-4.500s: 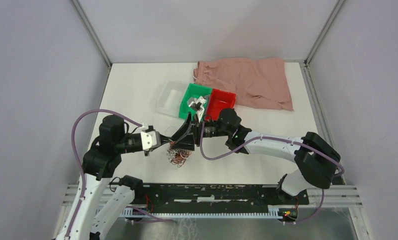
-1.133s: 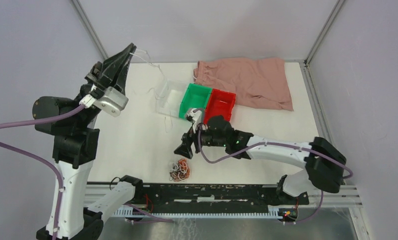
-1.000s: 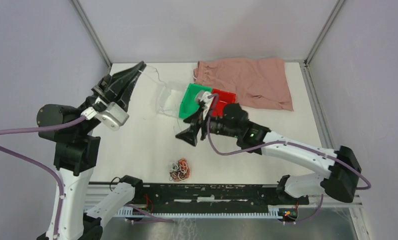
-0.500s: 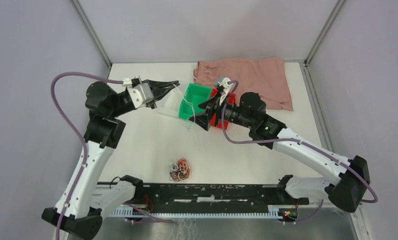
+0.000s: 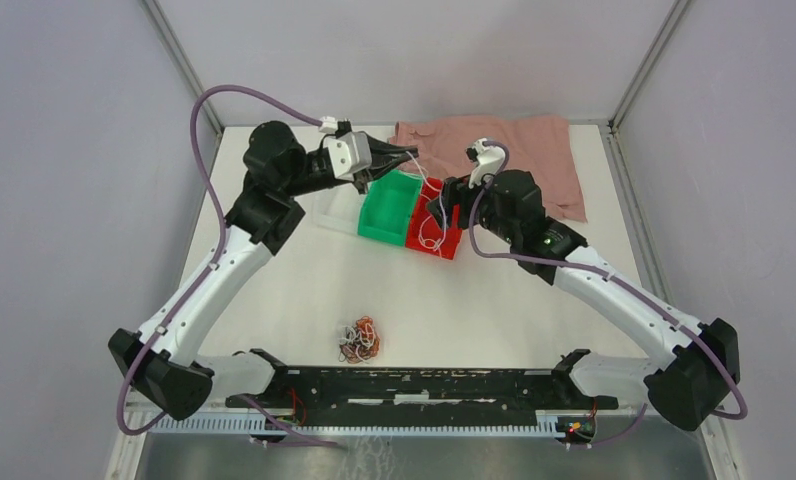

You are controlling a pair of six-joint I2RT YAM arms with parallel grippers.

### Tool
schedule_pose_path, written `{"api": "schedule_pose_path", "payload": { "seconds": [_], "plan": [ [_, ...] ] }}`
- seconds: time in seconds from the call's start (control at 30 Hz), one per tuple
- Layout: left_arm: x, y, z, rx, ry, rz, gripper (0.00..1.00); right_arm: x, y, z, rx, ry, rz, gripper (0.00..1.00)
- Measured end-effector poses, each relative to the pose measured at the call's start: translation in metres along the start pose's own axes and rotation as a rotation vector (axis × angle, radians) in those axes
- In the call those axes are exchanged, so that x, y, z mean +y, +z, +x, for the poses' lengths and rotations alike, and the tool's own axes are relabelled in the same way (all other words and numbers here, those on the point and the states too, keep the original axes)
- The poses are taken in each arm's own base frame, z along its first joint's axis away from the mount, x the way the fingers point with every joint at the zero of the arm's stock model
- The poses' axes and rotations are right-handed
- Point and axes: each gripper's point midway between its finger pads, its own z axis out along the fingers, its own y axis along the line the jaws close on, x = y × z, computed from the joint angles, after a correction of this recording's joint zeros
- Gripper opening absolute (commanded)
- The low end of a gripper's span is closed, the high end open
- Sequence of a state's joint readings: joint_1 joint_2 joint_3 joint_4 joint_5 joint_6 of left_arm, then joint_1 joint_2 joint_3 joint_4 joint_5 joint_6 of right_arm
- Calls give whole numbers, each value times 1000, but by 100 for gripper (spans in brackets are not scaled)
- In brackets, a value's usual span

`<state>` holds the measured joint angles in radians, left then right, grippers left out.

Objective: Untangle the cables
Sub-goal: Place the cable in the bin.

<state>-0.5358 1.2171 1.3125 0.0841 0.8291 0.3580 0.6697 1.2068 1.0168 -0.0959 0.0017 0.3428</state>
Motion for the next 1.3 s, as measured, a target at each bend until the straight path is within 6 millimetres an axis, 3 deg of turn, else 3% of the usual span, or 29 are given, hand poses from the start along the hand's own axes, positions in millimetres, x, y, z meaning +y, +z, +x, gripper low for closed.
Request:
{"api": "schedule_pose_path", "payload": {
  "seconds": [0.3,0.57,0.97,1.13,1.3],
  "plan": [
    [52,28,-26,-58,105,-66,3,-27,12,-13,6,31,56,68],
    [68,37,-36,-81,170,-82,3,-44,40,-1,59,85,59,64],
    [81,58,15,-9,172,-102,3,-72,77,22,109,124,123,61],
    [86,66,49,37,171,-117,3,-95,85,33,131,156,188,61],
    [94,77,94,98,134,-145,3,-123,82,34,123,184,281,73]
  ]
}}
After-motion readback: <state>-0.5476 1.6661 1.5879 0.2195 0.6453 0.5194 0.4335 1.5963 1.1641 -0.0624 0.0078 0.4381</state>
